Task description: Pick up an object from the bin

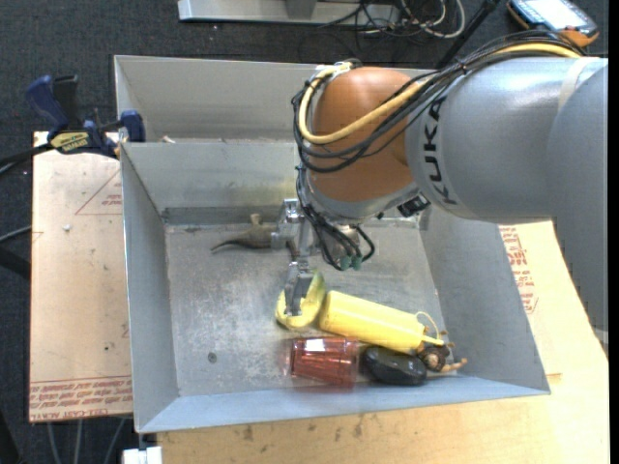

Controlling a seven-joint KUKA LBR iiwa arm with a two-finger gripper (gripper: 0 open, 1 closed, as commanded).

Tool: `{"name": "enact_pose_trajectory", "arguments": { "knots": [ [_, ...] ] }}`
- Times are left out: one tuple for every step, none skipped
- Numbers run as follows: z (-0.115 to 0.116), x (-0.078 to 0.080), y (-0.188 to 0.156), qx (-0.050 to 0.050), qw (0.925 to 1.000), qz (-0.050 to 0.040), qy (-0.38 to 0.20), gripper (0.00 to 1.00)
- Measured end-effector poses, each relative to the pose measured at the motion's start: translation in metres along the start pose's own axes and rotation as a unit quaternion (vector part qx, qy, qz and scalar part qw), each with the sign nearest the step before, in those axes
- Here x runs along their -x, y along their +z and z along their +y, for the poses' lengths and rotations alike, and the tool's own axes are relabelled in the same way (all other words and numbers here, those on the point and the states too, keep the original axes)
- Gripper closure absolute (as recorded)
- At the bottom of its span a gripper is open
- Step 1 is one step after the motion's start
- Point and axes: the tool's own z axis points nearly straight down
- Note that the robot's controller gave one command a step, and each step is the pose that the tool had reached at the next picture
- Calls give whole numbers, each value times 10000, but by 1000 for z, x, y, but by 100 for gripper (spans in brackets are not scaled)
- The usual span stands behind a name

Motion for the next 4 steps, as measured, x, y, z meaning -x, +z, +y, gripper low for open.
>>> {"name": "enact_pose_trajectory", "arguments": {
  "knots": [
    [-39,11,43,-9,10000,-23,25,0],
    [-73,-6,97,-12,9998,-78,-193,100],
    [-73,-6,97,-11,9998,-78,-193,100],
    [-68,-8,-39,-8,9993,-11,-369,100]
  ]
}}
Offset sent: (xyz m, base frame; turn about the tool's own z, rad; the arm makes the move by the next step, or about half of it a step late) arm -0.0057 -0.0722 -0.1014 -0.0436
